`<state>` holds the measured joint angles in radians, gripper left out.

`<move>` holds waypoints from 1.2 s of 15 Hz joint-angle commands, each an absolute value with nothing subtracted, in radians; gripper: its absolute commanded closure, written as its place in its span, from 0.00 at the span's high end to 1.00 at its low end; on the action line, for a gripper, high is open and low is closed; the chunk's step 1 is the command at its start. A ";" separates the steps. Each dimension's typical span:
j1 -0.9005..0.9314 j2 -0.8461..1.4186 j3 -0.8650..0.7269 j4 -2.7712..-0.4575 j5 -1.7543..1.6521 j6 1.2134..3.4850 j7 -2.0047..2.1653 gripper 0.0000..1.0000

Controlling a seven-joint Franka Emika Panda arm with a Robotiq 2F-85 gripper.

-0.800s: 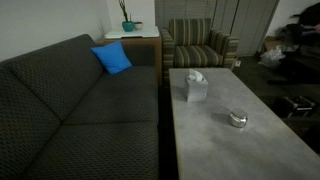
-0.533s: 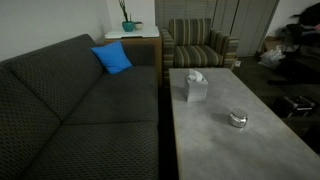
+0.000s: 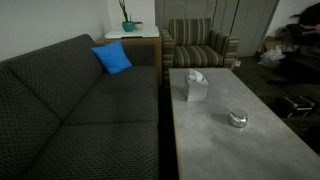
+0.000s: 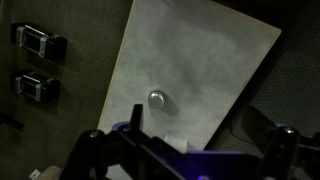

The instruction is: Remove the lid from the silver object.

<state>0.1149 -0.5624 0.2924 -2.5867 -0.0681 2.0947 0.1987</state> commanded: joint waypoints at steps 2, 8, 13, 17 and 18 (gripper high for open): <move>0.113 -0.503 0.245 -2.532 -0.112 2.090 0.155 1.00; 0.090 -0.376 0.160 -2.423 -0.112 2.072 0.089 1.00; 0.082 -0.230 0.106 -2.299 -0.098 2.051 0.036 1.00; 0.077 -0.101 0.062 -2.179 -0.061 2.020 -0.023 1.00; 0.076 -0.069 0.053 -2.148 -0.050 2.010 -0.039 1.00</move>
<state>0.0914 -0.1744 0.0699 -2.2587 -0.0857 2.0685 0.0214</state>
